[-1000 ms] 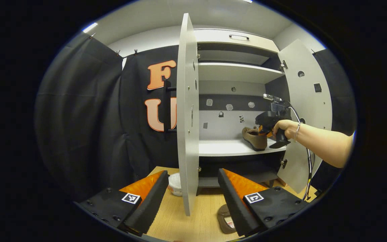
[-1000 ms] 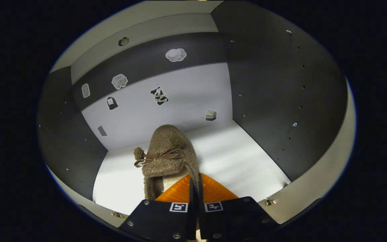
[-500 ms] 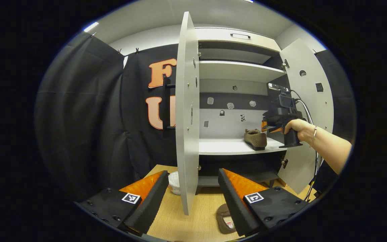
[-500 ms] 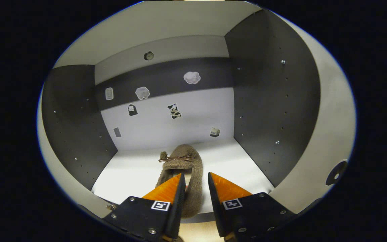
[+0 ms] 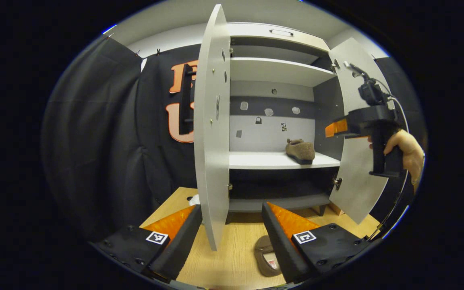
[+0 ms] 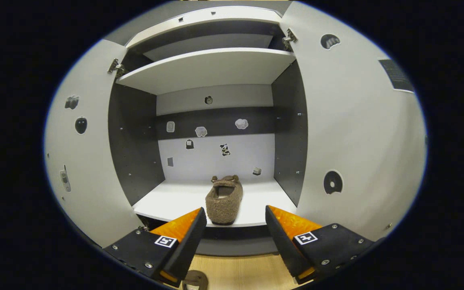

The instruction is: Grab one shoe with the right hand and put it into the shoe cabinet, grab the other shoe with the left hand and put it into the shoe cabinet; then close the right door with the right hand and the left door with the left hand.

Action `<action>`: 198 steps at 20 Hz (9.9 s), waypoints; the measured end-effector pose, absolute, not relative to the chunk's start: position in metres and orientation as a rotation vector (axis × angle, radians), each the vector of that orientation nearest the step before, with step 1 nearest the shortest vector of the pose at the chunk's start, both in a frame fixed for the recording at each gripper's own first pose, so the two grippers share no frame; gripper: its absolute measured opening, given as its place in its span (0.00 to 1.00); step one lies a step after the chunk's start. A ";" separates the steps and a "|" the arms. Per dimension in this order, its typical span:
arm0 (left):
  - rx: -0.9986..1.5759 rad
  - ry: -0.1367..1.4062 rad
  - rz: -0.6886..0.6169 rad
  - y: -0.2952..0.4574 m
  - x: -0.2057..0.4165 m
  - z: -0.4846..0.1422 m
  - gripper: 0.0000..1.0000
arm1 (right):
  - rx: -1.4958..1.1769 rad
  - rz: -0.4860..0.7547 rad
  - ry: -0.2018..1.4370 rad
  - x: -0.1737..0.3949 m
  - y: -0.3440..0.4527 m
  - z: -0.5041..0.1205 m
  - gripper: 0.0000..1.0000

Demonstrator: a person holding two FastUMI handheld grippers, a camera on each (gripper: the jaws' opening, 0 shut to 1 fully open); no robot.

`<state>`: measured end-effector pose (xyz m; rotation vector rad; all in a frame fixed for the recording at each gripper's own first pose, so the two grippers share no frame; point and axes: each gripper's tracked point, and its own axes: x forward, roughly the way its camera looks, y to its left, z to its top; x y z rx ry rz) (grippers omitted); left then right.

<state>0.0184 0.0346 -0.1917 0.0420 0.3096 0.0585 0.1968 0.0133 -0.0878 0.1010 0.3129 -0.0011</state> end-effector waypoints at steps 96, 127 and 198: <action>-0.163 0.466 -0.144 -0.037 0.361 -0.075 0.80 | 0.086 -0.129 0.218 0.027 -0.205 -0.067 0.92; -0.055 0.141 0.127 0.080 0.061 -0.008 0.94 | 0.041 0.003 0.249 0.064 -0.209 -0.104 0.91; -0.070 0.254 -0.170 0.089 0.162 -0.110 0.94 | 0.108 0.023 0.173 0.087 -0.072 -0.096 0.92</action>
